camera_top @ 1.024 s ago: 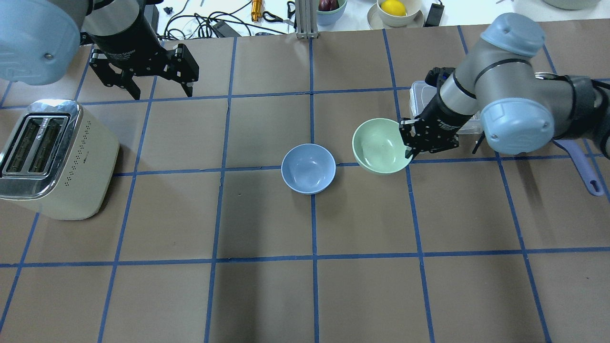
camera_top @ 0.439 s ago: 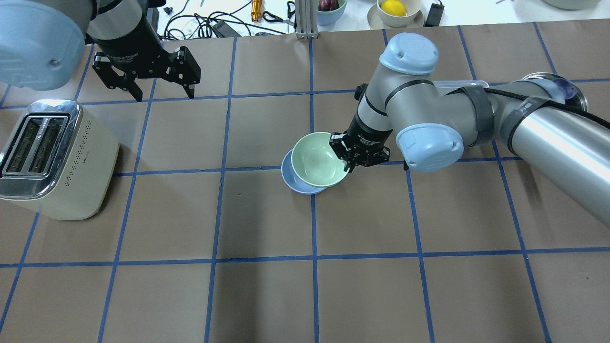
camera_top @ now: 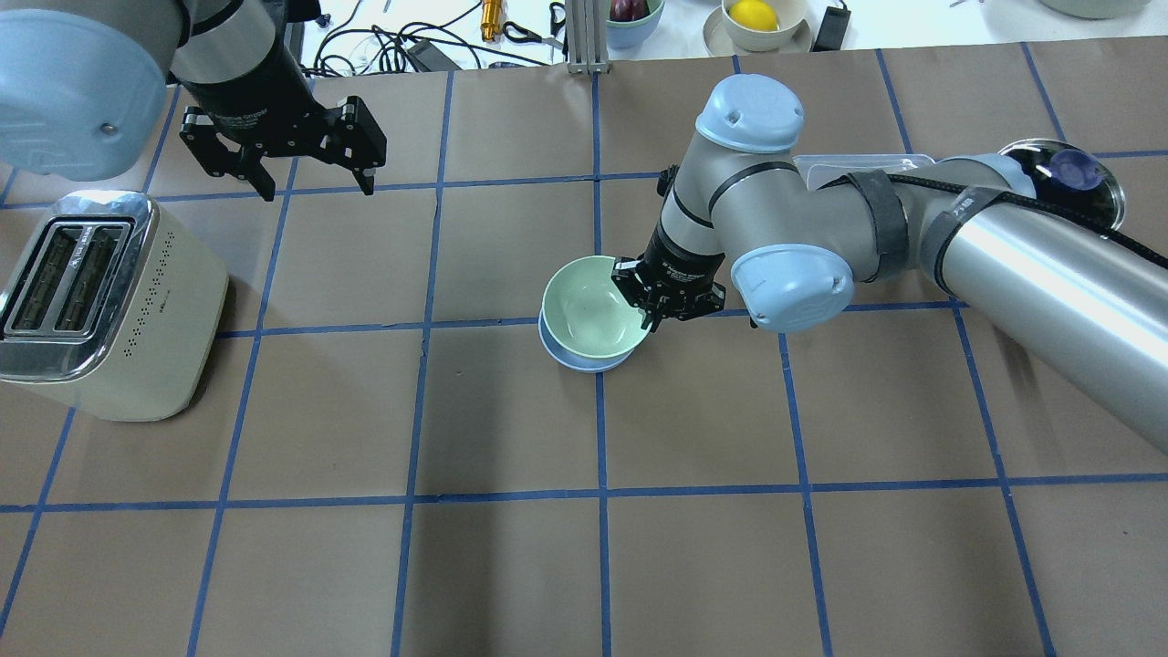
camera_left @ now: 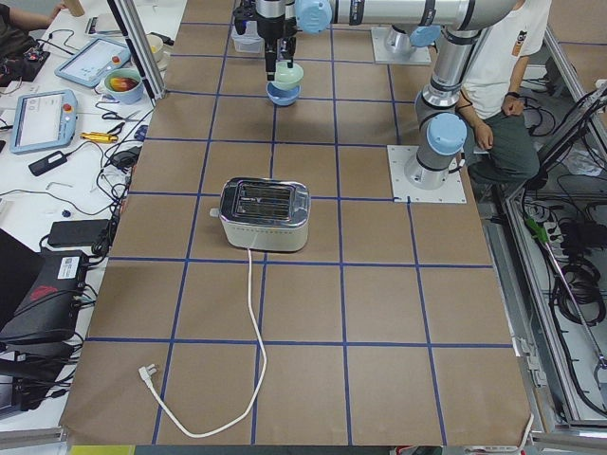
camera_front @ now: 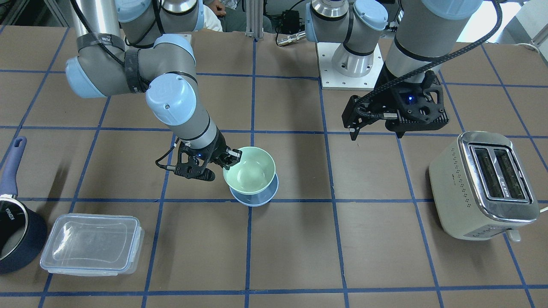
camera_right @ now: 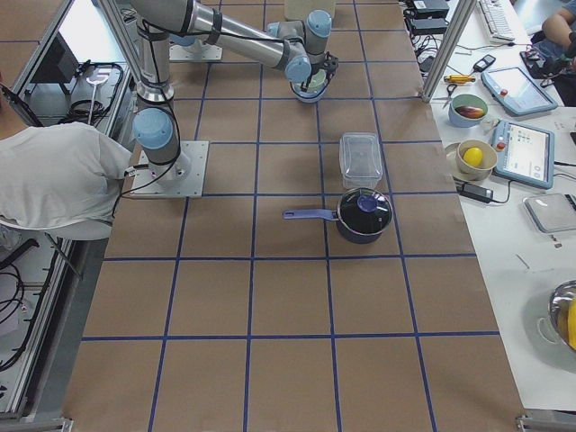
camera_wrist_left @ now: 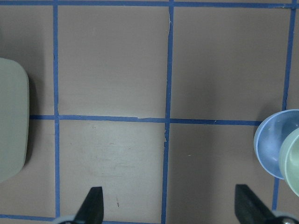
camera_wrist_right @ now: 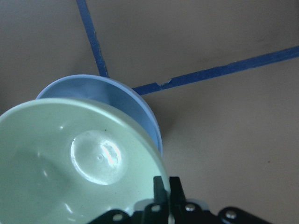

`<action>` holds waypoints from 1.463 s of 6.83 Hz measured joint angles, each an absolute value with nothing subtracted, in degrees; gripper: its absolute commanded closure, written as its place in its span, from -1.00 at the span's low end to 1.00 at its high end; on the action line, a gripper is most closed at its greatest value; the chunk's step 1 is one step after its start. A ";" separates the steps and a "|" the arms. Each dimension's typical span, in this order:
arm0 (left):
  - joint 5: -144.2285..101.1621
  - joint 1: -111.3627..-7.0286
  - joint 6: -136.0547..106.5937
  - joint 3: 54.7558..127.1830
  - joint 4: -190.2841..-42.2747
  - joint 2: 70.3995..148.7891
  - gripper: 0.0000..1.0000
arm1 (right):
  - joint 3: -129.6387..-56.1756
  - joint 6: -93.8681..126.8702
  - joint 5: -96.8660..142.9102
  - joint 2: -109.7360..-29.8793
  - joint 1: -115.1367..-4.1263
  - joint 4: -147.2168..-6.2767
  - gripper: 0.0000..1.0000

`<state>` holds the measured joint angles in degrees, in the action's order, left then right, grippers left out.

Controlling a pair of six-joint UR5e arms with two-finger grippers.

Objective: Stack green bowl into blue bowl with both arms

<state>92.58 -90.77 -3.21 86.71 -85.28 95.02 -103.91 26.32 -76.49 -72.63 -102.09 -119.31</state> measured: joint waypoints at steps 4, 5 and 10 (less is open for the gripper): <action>92.55 -90.79 -3.40 86.91 -84.79 95.01 -1.00 | -103.75 26.24 -77.08 -71.07 -102.12 -121.42 -0.75; 92.55 -90.79 -3.35 86.92 -84.68 95.01 -1.00 | -103.31 26.08 -78.99 -72.06 -102.05 -121.08 -0.82; 92.52 -90.79 -3.45 87.04 -84.26 94.85 -1.00 | -83.51 24.54 -87.17 -81.46 -102.34 -90.20 -0.80</action>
